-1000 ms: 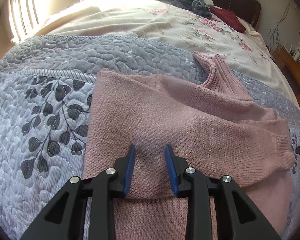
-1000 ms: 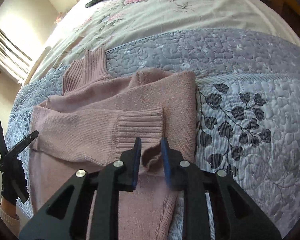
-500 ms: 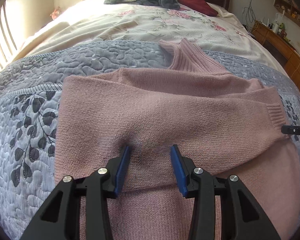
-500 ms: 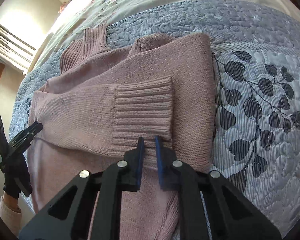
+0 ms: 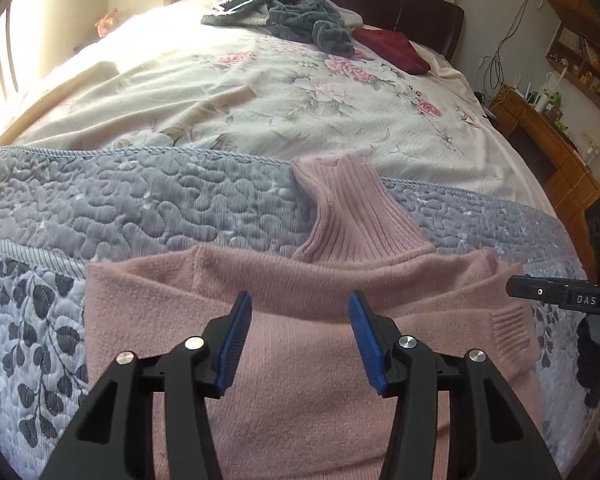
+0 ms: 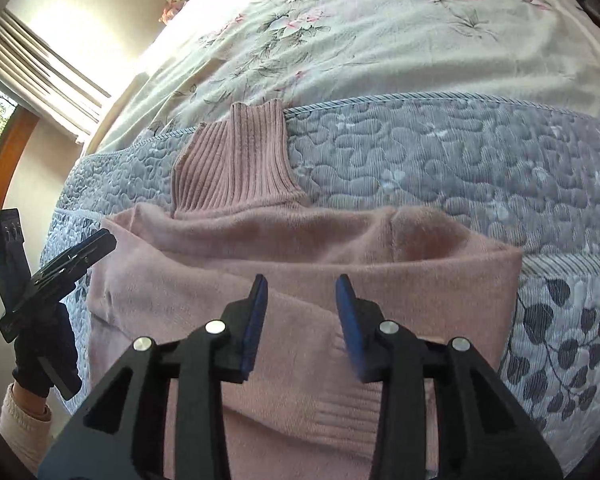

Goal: Fold small clothes
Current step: 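Grasp the turtleneck collar with the left gripper while the right gripper grasps it too, then fold the collar edge down over the sleeves with both grippers and release, then move both grippers to the ribbed hem of the sweater, then grasp the ribbed hem corners with the left gripper while the right gripper grasps too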

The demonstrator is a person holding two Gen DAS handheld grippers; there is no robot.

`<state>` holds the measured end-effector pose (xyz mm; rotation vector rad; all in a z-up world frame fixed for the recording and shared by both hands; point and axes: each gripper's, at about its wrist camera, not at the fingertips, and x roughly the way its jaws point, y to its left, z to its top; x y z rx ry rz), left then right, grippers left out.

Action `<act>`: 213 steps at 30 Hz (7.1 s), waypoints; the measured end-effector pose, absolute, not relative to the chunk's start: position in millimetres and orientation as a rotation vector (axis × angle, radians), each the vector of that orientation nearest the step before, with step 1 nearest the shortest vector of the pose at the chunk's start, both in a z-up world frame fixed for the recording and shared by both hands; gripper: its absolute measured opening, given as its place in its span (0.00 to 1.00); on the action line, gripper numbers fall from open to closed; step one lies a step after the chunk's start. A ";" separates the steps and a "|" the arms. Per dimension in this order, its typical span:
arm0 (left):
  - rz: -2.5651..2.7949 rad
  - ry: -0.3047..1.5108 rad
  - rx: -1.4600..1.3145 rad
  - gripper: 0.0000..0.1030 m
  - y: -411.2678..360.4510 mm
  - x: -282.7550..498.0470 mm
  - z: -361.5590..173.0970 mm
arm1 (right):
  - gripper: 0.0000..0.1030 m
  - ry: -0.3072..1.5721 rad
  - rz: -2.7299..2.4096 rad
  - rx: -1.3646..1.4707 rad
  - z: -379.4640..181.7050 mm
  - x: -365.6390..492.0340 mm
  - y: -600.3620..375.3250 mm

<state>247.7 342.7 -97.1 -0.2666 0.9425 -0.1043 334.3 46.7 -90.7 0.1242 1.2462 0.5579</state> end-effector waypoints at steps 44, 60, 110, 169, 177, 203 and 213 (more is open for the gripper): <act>-0.434 0.805 -0.291 0.11 315.6 212.6 -94.1 | 0.07 1.021 0.854 -0.031 -65.7 272.6 72.5; -0.427 0.972 -0.586 0.42 338.6 161.5 -136.0 | 0.38 1.256 0.838 0.314 -108.1 233.2 49.4; 0.030 1.186 -0.326 0.48 375.6 -164.4 -110.0 | 0.44 1.361 0.413 0.171 -106.1 -96.3 -101.5; -0.082 0.995 -0.697 0.09 434.0 -57.9 -105.9 | 0.09 1.326 0.586 0.714 -108.8 56.2 -128.6; -0.054 1.070 -0.704 0.13 433.5 -16.0 -140.8 | 0.12 1.417 0.559 0.703 -144.4 97.7 -116.2; -0.084 1.087 -0.346 0.46 410.3 -1.1 -118.0 | 0.50 1.311 0.565 0.373 -91.4 76.3 -117.2; -0.121 1.115 -0.213 0.15 384.1 12.8 -124.0 | 0.51 1.296 0.583 0.132 -92.0 87.4 -73.4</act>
